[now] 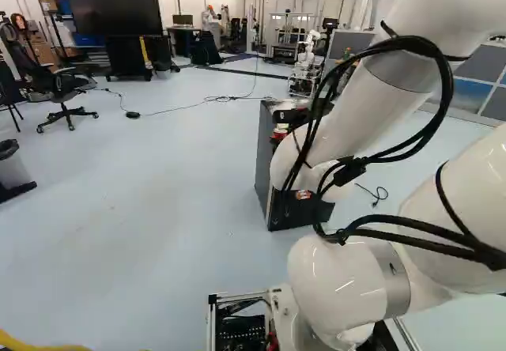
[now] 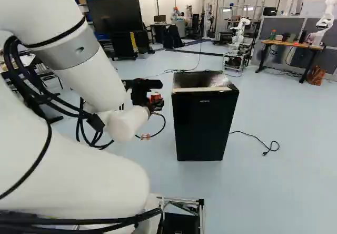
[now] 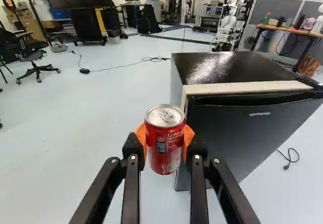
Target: Grab a drink from the fridge
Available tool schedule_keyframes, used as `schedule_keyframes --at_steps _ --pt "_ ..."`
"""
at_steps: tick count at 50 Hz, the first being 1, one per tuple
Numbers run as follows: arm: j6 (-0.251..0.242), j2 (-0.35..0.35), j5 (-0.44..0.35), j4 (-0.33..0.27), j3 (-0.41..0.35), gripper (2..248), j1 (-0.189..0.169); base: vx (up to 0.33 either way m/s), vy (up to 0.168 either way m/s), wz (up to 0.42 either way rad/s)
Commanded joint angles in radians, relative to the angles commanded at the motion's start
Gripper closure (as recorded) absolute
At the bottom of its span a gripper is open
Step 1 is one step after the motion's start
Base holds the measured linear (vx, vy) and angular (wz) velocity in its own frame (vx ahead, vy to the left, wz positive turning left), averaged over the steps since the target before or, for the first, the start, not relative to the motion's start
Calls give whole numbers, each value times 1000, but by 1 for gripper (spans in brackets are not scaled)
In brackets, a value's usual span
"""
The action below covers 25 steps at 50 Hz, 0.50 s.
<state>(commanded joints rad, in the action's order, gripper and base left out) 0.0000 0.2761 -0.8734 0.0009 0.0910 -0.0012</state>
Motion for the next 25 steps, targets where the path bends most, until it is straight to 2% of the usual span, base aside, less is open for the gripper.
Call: schedule_keyframes --at_steps 25 --pt "0 3 1 -1 -4 158 1 0 0 0"
